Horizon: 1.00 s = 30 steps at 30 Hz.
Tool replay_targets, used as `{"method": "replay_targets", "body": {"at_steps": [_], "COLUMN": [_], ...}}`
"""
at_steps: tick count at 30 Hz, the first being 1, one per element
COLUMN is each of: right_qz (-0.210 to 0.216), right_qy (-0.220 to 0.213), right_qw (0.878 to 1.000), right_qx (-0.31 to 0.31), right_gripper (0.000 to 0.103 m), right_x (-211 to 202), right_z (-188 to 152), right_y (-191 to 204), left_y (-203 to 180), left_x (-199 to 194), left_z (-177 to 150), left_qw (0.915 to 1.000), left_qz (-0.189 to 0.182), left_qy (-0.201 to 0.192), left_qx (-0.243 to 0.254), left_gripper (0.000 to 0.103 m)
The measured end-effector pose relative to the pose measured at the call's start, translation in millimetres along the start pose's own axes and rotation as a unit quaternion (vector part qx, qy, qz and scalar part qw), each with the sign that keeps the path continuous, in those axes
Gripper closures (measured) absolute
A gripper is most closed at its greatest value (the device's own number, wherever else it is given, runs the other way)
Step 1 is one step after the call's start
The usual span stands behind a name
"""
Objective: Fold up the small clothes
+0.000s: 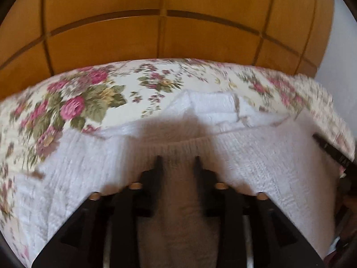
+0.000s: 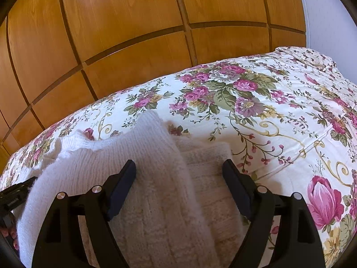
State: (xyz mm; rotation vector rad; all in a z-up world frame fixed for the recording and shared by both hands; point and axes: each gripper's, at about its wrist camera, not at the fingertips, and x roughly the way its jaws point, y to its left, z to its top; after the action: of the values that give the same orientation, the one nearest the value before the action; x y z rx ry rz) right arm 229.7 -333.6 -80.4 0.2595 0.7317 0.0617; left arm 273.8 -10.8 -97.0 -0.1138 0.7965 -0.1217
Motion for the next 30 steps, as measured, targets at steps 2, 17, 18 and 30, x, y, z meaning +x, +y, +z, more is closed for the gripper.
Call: {"method": "replay_targets", "body": {"at_steps": [2,17,18,30], "right_qz": [-0.001,-0.065,-0.07,0.128], "right_qy": [-0.002,-0.015,-0.024,0.0], "right_qw": [1.0,0.998,0.997,0.99], "right_qx": [0.0,0.019,0.015,-0.051], "right_gripper": [0.017,0.002,0.002,0.07], "right_x": [-0.3,-42.9,-51.5,-129.9], "right_z": [0.0,-1.3,-2.8,-43.4], "right_y": [-0.8,-6.2,-5.6,49.2], "left_y": [16.0,85.9,89.1,97.6], "left_x": [-16.9,-112.6,-113.5,-99.7], "left_z": [-5.3,-92.4,-94.1,-118.0], "left_qw": [0.9985,0.984,0.9833,0.984], "left_qz": [-0.015,0.056,0.055,-0.019], "left_qy": [-0.026,-0.122,-0.123,-0.066], "left_qx": [-0.046,-0.117,-0.123,-0.164], "left_gripper": [0.024,0.02,0.02,0.02]}}
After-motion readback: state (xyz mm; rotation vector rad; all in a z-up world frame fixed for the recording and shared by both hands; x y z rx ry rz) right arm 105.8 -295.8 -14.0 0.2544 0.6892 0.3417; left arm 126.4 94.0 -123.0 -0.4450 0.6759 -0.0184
